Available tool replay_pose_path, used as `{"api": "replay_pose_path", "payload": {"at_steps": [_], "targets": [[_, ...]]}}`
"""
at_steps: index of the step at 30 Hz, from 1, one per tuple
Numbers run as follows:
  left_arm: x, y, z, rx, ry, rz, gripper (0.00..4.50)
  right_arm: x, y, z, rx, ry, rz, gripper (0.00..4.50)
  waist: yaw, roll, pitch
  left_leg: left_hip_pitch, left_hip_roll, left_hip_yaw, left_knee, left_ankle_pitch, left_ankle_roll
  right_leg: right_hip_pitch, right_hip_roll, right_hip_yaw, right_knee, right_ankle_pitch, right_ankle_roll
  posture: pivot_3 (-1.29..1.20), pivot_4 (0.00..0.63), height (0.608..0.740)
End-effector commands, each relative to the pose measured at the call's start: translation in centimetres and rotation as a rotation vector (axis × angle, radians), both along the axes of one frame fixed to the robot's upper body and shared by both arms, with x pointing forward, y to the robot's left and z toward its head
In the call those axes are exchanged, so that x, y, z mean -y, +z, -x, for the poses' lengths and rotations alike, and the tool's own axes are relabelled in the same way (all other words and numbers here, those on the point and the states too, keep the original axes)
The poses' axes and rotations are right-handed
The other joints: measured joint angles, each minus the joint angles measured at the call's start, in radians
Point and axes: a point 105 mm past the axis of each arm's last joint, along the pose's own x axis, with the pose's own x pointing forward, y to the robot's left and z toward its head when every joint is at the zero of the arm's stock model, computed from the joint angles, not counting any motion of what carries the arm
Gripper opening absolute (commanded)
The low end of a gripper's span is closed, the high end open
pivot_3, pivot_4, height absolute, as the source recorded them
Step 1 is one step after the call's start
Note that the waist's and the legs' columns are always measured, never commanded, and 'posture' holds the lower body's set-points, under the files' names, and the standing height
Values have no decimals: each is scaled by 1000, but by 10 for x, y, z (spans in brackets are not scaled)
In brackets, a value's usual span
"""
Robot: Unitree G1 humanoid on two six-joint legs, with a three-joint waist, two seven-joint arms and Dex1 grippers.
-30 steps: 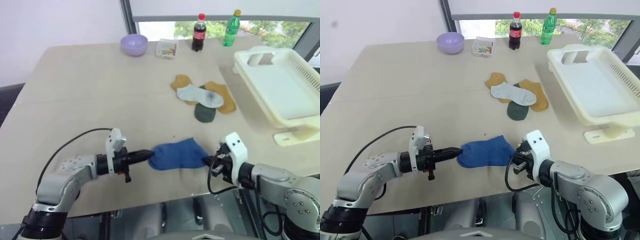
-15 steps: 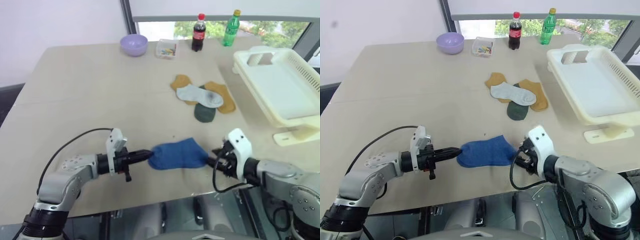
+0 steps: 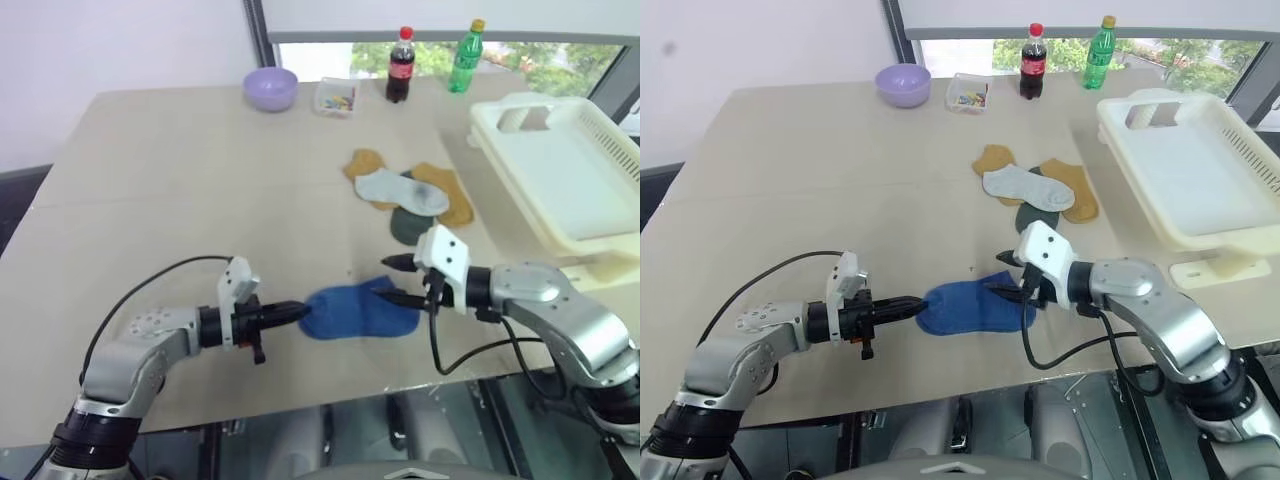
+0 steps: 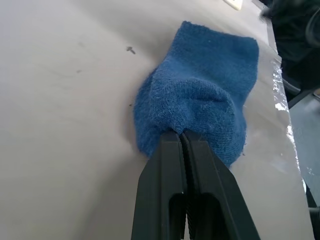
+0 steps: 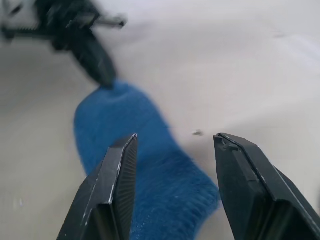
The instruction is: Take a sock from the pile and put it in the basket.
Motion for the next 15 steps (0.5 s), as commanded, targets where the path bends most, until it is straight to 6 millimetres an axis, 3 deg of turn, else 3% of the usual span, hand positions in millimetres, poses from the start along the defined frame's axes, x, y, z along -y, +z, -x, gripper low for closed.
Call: {"api": "replay_pose_path", "payload": {"at_steps": [1,10,13,14,15], "targets": [[-1,5,-4,35,7,-3,0,-5,-12,1,17,105,37,2449,7,0,0,0,0,0,0,0,0,0,0,0,0,0,0,0,150,735],[0,6,-6,45,10,9,0,-5,-52,-13,-61,68,133,2449,12,-1,0,1,0,1,1,0,0,0,0,0,1,1,-1,0,150,735],[-3,12,-10,23,23,57,0,4,-66,-9,-98,72,211,2449,13,-1,-1,2,0,1,1,0,0,1,0,0,2,1,-1,0,150,735],[-3,15,-10,20,24,75,622,6,-68,-7,-101,74,225,2532,14,-1,-1,3,0,0,1,0,0,1,0,0,3,1,-1,0,150,735],[-3,18,-10,14,27,86,883,7,-70,-8,-101,68,230,2532,14,-1,-1,3,0,0,2,0,0,1,0,0,4,1,-1,0,150,735]]}}
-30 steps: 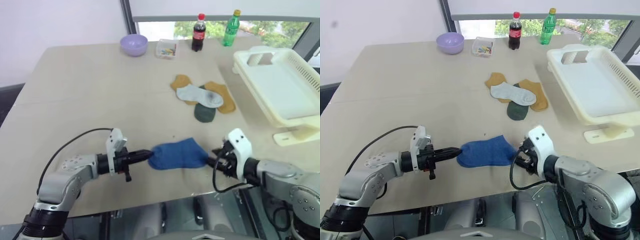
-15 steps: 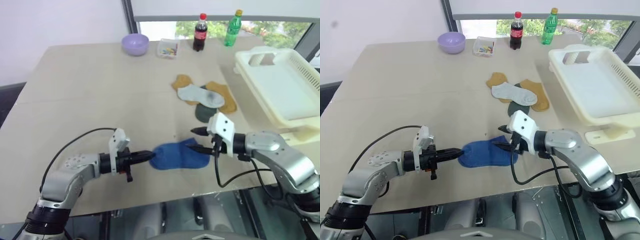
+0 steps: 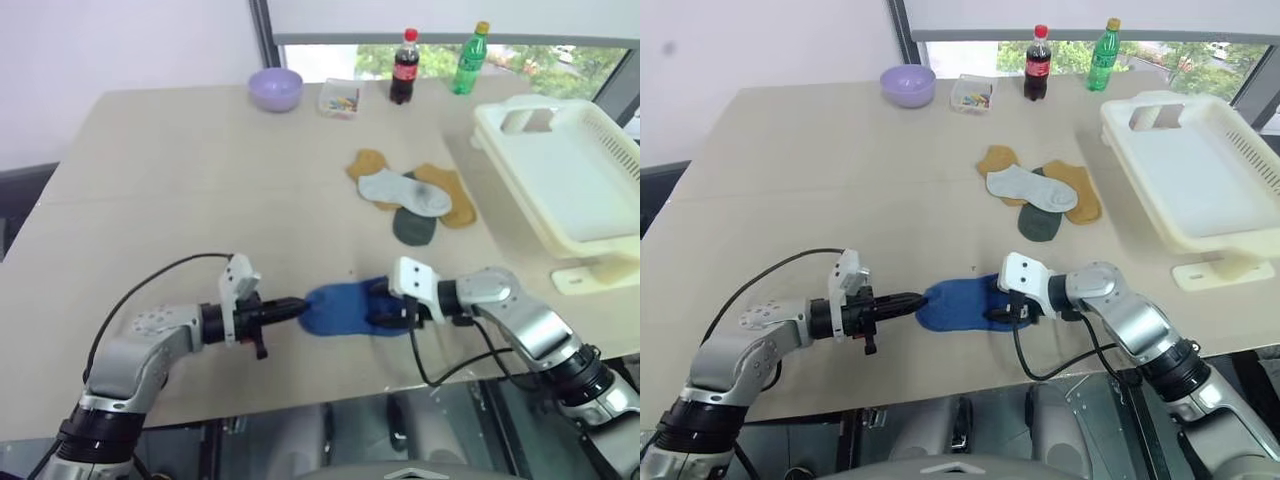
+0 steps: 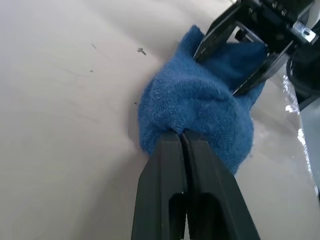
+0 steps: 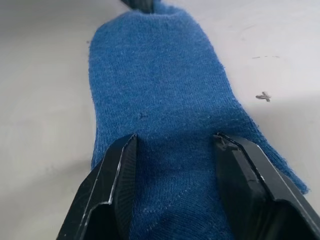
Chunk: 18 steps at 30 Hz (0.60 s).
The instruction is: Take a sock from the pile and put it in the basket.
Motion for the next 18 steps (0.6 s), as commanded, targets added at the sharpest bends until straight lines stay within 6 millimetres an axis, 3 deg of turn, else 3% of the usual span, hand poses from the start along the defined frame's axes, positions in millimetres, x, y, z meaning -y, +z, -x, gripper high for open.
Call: {"api": "replay_pose_path", "payload": {"at_steps": [1,5,9,13,18], "targets": [[-2,18,-3,24,5,61,1409,14,-21,2,-45,-34,98,2532,0,0,0,0,0,0,1,0,0,0,0,0,1,0,0,0,150,735],[2,25,-7,-14,60,123,3203,17,-28,3,-30,-29,139,2532,1,-1,-1,1,-1,0,2,0,0,1,-1,1,2,0,0,0,150,735],[13,31,1,-92,20,157,3203,16,-28,3,-30,-31,134,2532,1,-3,-3,1,-1,0,2,0,0,1,-1,1,4,0,0,0,150,735],[14,6,17,-243,-28,66,3203,12,-29,3,-26,-31,132,2532,-1,-4,-3,3,-1,0,2,0,0,1,-1,2,5,0,0,0,150,735],[8,-10,21,-312,-22,-16,3203,11,-30,4,-22,-27,137,2532,1,-5,-5,4,-1,1,2,0,0,2,-1,2,6,-1,0,0,150,735]]}}
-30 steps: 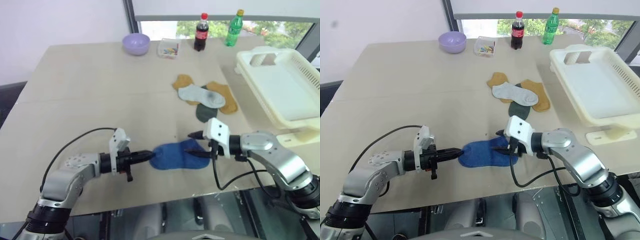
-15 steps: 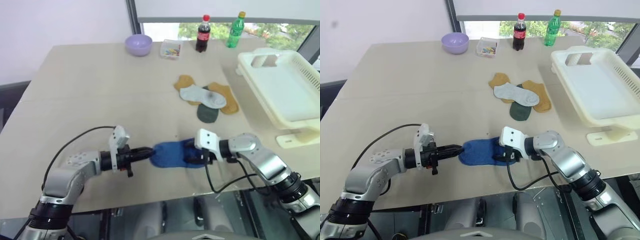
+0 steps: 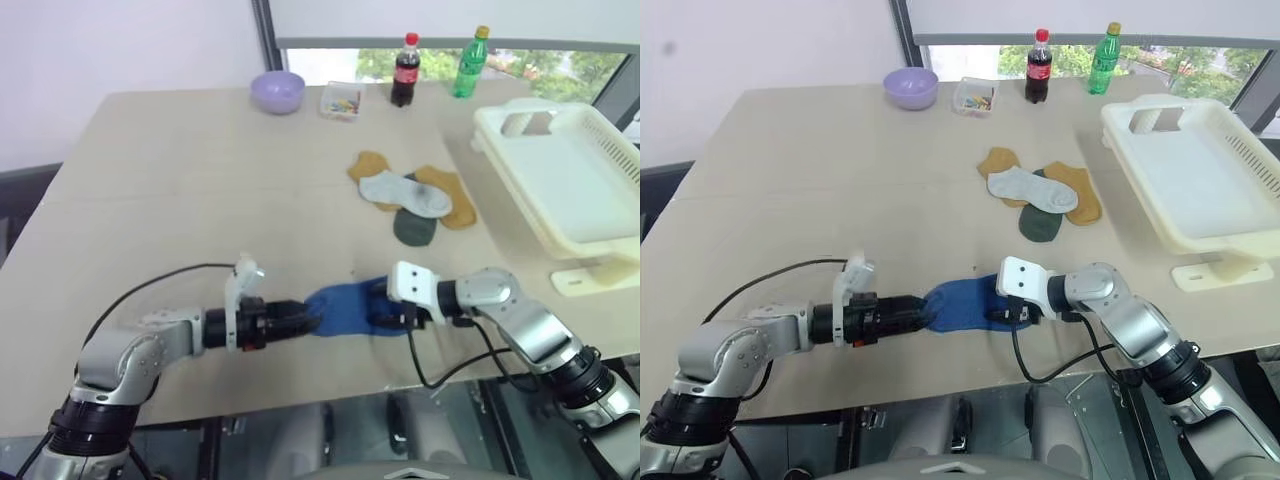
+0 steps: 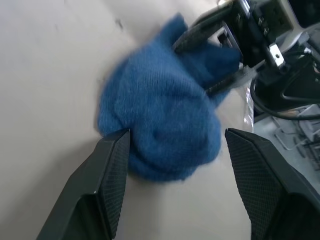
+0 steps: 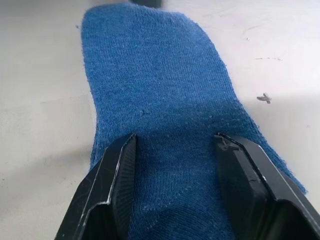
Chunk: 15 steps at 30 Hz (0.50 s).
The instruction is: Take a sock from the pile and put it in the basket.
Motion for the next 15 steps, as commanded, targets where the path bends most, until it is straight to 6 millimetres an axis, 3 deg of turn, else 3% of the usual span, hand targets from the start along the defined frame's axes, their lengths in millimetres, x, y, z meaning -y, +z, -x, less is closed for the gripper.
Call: {"api": "replay_pose_path", "payload": {"at_steps": [1,9,15], "targets": [[-1,-11,6,-44,-37,-73,3203,12,-26,2,-58,-41,91,2532,0,0,-1,1,0,0,0,0,0,1,0,0,0,0,0,0,150,735],[8,-7,15,-82,-107,-28,3203,9,-27,2,-52,-43,89,2532,-1,1,-8,2,0,1,0,0,0,1,0,1,0,0,0,0,150,735],[1,-6,19,-60,-120,-43,3203,8,-28,3,-49,-46,90,2532,-3,1,-8,3,0,1,0,0,0,1,0,1,0,0,0,0,150,735]]}}
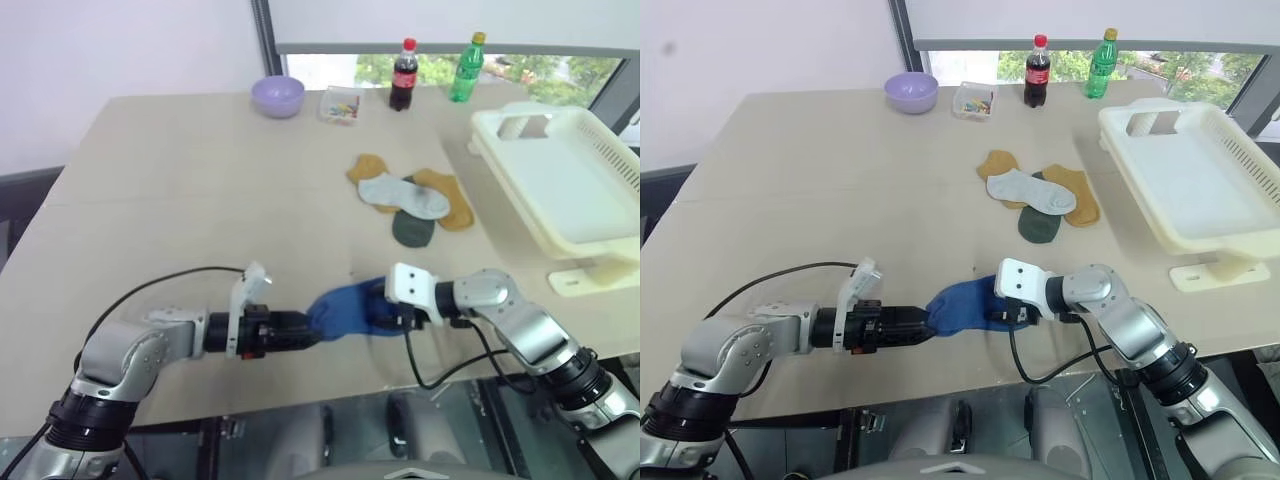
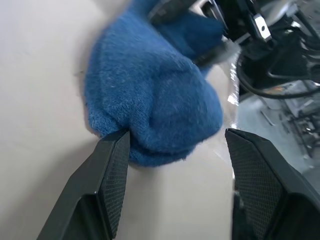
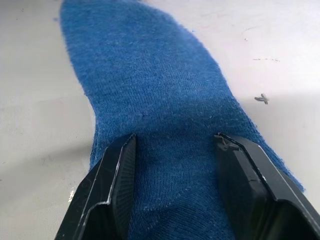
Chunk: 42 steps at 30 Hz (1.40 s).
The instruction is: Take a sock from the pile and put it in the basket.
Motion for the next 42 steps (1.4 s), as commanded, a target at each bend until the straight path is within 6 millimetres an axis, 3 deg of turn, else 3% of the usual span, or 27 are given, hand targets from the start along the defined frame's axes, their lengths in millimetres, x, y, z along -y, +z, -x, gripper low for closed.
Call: {"api": "replay_pose_path", "payload": {"at_steps": [1,2,6,8,14,27,34,38,42], "targets": [[-4,-2,2,42,-3,-16,3203,10,-26,3,-61,-39,84,2532,0,0,0,0,0,0,0,0,0,0,0,0,0,0,0,0,150,735],[-7,-1,-1,72,14,-17,3203,10,-26,3,-60,-38,84,2532,0,0,0,0,0,0,0,0,0,0,0,0,0,0,0,0,150,735],[-21,-6,-14,92,133,-35,4448,7,-27,3,-58,-35,80,2532,1,1,-1,1,0,0,0,0,0,0,0,0,1,0,0,0,150,735],[-23,-9,-13,65,156,-43,4448,6,-27,3,-58,-32,80,2532,0,1,-1,5,1,0,0,0,0,2,0,0,1,0,0,0,150,735],[-25,-32,18,-83,64,-190,4448,3,-29,5,-61,-18,85,2532,-6,5,-6,10,2,0,-1,0,0,6,0,0,1,-1,-1,0,150,735],[-14,-23,44,-143,-66,-109,4448,1,-29,5,-58,-16,84,2532,-7,9,-11,11,4,2,-8,0,-1,5,2,1,0,-4,-5,0,150,735],[-9,-31,28,-108,34,-82,4448,0,-30,6,-59,-15,84,2532,-3,10,-12,11,4,2,-8,0,-1,5,2,1,0,-4,-5,0,150,735],[-2,-44,6,-116,207,-37,4448,-1,-30,5,-59,-13,84,2532,-1,14,-15,12,3,2,-8,0,-1,6,1,0,0,-4,-5,0,150,735],[5,-46,2,-162,276,12,4448,-2,-31,5,-56,-10,87,2532,2,14,-16,20,3,-1,-8,0,-1,14,1,-3,0,-4,-5,0,150,735]]}}
